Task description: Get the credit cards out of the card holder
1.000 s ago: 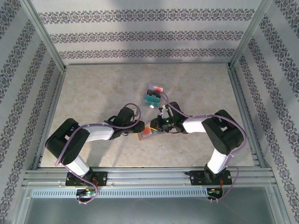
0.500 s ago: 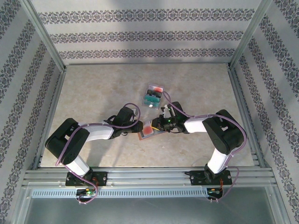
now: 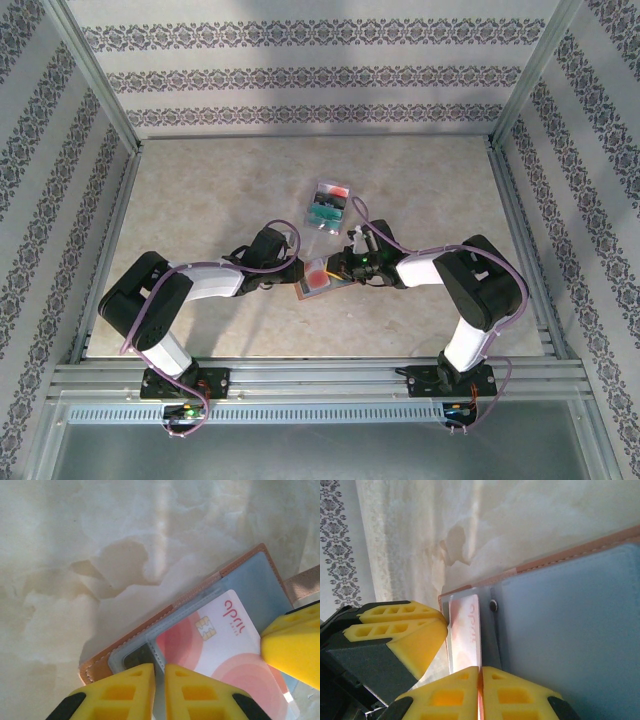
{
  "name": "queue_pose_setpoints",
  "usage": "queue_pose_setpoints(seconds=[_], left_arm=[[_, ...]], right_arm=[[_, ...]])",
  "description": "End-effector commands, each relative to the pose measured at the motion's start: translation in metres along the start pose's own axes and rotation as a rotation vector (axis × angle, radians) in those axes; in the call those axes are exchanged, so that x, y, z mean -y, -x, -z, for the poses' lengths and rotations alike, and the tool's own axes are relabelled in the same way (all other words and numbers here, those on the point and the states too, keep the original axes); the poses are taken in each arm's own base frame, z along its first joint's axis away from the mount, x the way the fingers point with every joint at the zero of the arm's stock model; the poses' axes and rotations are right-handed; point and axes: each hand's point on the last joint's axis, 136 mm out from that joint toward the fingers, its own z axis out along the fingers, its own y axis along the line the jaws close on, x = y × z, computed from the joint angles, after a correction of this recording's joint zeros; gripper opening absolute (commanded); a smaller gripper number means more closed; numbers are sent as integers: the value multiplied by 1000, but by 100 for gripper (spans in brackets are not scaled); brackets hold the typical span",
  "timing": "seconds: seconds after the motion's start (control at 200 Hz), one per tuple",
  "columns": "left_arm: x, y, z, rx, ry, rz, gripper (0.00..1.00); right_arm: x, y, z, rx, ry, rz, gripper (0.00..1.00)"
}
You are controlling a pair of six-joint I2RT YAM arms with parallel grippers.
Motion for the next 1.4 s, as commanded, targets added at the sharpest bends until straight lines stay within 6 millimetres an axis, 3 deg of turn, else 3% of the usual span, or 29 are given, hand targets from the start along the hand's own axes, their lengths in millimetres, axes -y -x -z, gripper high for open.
queue_pose_setpoints(seconds=[0.0,0.345,0.844,1.219,1.394], left_arm=[[-30,-18,-4,-66,97,21,13],[-38,-17,-6,-68,109,24,7],[-41,21,-12,-31,99,-21,7],[-21,21,8,-15,19,2,19],[-7,21,11,-19,-24,-11,19]], right_arm=[[-3,4,4,18,22,5,10],[3,4,6,33,7,-5,11],[-3,11,-8,98,4,-13,8],[-2,18,-10,136,21,-35,6],[-5,18,-8,132,30,-33,4]])
